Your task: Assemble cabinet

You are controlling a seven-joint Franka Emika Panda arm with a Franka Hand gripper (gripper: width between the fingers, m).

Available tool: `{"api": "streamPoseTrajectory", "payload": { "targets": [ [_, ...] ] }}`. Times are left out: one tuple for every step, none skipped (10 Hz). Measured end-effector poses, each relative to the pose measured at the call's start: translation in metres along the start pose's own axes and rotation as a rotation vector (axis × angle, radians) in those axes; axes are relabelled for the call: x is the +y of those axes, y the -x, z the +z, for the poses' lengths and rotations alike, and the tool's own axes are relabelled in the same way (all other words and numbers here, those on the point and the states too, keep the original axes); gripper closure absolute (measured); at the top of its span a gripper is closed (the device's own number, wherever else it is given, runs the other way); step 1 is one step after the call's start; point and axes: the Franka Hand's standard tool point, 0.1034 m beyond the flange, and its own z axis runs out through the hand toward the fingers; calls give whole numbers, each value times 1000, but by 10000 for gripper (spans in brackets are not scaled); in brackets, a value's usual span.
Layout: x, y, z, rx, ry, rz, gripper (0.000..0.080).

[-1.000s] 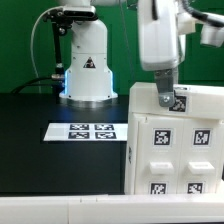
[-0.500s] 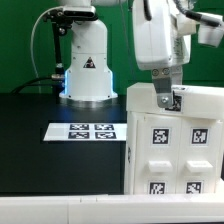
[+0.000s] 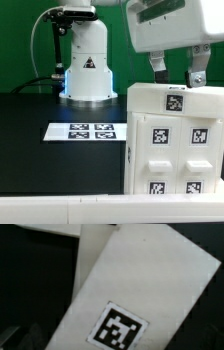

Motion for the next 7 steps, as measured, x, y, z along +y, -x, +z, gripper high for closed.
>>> {"api": "streamPoseTrajectory", "payload": {
  "targets": [
    [0, 1, -1, -3, 10, -126, 3],
    [-4, 6, -8, -18, 30, -322, 3],
    [-9, 11, -12, -25, 22, -553, 3],
    [-5, 16, -12, -35, 52, -650, 3],
    [-10, 13, -14, 1, 20, -653, 3],
    [-7, 12, -13, 0, 26, -782, 3],
    [-7, 12, -13, 0, 28, -864, 3]
  ]
}}
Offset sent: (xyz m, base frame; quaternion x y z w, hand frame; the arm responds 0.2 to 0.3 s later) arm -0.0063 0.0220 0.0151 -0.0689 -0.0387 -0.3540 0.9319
